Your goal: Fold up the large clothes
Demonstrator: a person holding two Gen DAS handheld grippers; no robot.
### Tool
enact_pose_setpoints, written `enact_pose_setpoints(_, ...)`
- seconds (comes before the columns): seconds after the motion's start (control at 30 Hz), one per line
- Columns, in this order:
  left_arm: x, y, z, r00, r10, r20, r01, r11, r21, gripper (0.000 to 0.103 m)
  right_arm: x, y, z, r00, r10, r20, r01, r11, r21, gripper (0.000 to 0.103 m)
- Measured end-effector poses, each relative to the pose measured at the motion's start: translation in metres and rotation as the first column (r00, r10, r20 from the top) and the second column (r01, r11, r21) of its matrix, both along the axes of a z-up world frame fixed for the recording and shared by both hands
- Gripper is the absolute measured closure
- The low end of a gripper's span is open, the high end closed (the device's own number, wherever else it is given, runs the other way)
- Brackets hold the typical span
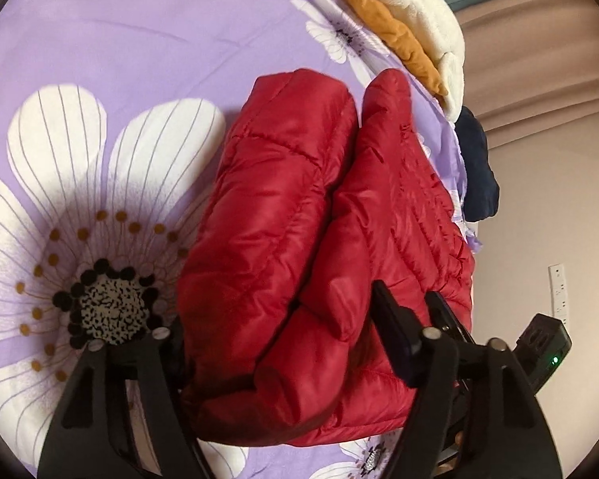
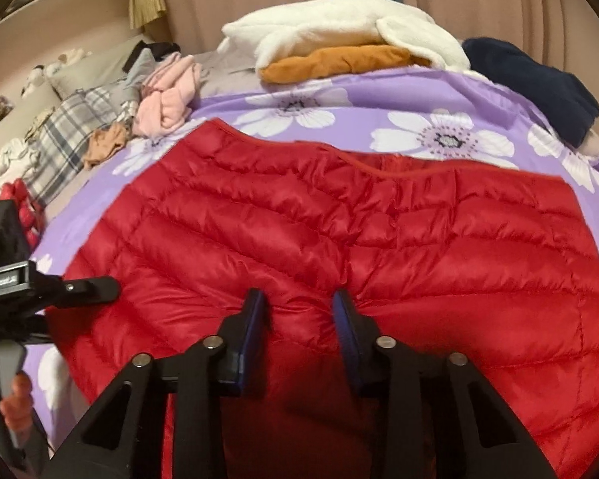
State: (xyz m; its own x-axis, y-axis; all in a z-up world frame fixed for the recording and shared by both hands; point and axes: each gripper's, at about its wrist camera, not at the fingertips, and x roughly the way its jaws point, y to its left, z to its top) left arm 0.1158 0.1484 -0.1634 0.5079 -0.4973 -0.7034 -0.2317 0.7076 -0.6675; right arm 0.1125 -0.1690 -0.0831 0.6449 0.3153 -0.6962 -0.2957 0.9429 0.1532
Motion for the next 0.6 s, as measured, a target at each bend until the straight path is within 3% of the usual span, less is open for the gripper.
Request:
enact_pose_setpoints(0.17,-0.004,-0.018,0.026,0.996,-0.042,0.077,0.034,0.993,0.109,0.045,0.003,-0.003,-0.004,1.000,-0.008,-0.024,0.009,1.000,0.018,0.068)
enact_pose_setpoints(0.47,-0.010,-0.056,0.069,0.967,-0.156,0.203,0.110,0.969,0.221,0.045,0.003,-0.014,-0.009,0.999,-0.016,-0.043,0.020,0.994,0.109,0.068)
enact_pose_setpoints(0.6,-0.012,-0.077,0.087,0.941,-0.226,0.250,0.157,0.950,0.269,0.045,0.004,-0.018,-0.010,0.998,-0.015,-0.053,0.022,0.989,0.144,0.068)
